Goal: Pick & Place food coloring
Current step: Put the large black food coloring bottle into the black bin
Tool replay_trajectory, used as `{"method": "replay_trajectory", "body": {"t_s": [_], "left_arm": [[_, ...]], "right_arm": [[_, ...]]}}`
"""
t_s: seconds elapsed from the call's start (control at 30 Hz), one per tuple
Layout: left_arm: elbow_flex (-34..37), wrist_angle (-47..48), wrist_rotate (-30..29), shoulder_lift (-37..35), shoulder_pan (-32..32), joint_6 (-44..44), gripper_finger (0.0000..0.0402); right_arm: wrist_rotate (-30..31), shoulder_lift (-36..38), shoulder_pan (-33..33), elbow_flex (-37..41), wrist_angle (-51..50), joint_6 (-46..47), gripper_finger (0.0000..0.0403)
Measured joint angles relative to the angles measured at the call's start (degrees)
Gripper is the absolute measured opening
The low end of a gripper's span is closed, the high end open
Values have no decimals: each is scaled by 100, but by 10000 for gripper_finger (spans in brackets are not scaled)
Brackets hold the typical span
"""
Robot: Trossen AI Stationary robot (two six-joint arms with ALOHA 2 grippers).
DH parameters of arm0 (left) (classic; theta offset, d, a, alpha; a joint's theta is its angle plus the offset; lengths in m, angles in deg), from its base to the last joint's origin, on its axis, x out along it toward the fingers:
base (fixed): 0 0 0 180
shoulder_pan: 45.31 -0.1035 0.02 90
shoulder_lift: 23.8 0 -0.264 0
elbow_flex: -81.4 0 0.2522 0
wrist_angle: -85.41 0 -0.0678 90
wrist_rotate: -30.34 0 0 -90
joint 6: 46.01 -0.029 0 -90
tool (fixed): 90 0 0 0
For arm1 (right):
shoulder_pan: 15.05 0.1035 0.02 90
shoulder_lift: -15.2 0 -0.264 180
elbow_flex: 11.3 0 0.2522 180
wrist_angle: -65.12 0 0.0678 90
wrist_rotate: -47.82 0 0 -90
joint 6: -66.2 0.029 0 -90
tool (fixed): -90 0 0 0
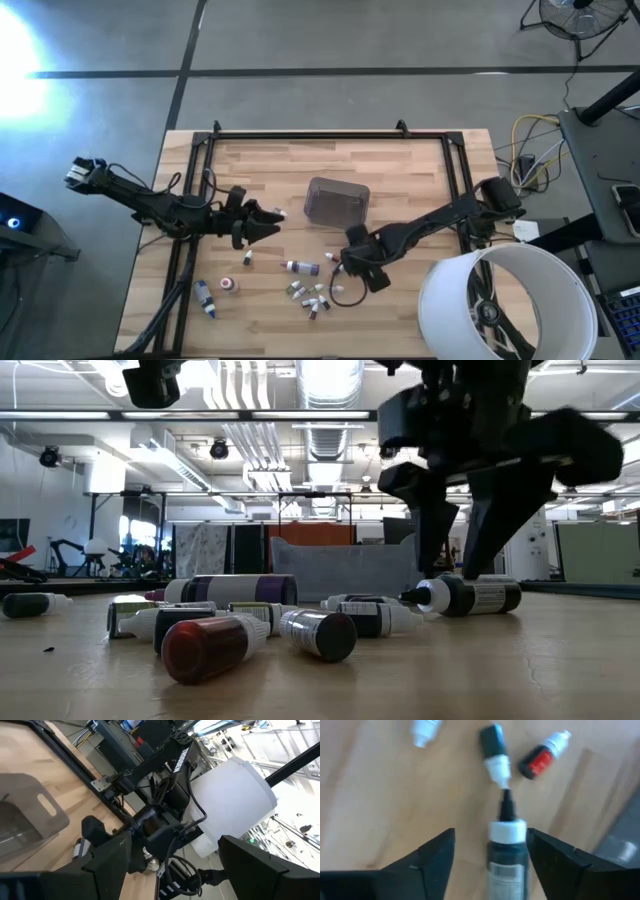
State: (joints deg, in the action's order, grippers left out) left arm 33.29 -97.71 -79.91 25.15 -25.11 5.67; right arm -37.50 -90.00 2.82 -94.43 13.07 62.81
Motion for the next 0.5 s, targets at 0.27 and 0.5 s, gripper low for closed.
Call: {"method": "replay_trajectory", "body": {"t_s": [0.27, 0.5], "left_arm": [[0, 39, 28, 0, 28, -2, 275], [0, 54, 94, 1, 38, -4, 275]], "right_arm": [[587, -120, -2, 2, 410, 39, 293], [559, -194, 9, 179, 413, 202, 283]]}}
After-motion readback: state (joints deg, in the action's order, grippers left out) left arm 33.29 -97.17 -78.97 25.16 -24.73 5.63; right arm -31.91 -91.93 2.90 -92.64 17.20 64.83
